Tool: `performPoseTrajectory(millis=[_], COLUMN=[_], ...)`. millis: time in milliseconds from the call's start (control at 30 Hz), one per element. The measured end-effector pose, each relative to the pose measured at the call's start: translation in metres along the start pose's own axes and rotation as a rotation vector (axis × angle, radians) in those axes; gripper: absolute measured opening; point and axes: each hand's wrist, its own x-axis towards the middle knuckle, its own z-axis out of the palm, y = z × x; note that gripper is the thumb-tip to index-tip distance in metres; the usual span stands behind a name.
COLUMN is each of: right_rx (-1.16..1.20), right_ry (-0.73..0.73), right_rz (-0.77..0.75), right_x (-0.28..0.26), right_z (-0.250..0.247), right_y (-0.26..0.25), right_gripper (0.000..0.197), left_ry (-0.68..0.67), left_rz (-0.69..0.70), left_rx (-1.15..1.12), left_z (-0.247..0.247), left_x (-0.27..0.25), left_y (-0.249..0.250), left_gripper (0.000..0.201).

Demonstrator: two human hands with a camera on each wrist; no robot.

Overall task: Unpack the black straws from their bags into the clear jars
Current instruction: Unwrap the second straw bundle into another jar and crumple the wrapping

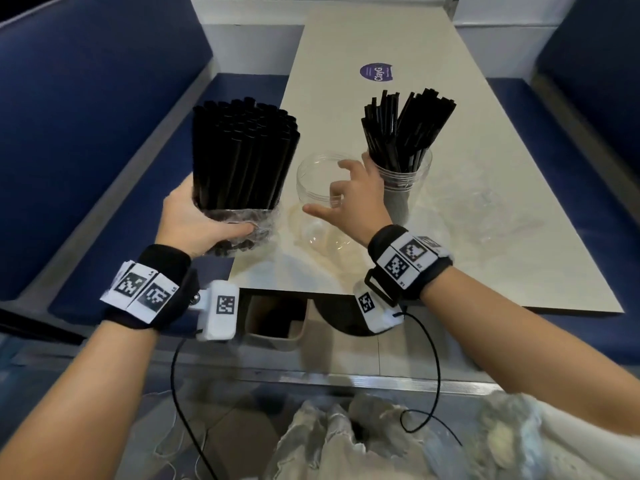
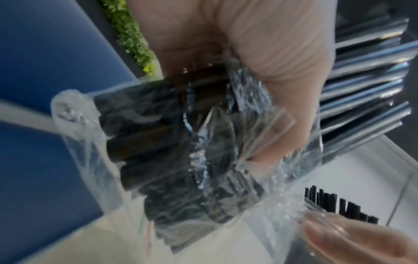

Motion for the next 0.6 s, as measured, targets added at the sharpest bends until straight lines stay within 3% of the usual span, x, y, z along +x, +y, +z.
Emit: performPoseTrajectory(millis=[133,300,433,600], right_rx=[0.110,0.303,0.285,0.466], right_ry=[0.092,0.048,0.008,0.028], right_rz=[-0.050,0.078,0.132,0.171], right_x=[-0.008,-0.008,-0.005,-0.010], right_z=[-0.002,-0.009,-0.013,-0.011], right_y=[-0.002,-0.007,-0.007,-0.003], right_gripper=[0.049,0.112,0.123,0.128], left_ry=[-0.153,-0.321,-0.414,-0.544], left_rz=[0.081,0.160,0.224,0.302], left_rx=[0.316,0.604,0.847,1.241], left_z=[-0.014,-0.019,-0.021,-0.014], left_x=[0.018,0.041,0.056,0.066], left_y=[0.018,0.054,0.088,0.133], left_gripper=[0.065,0.061,0.060,0.065])
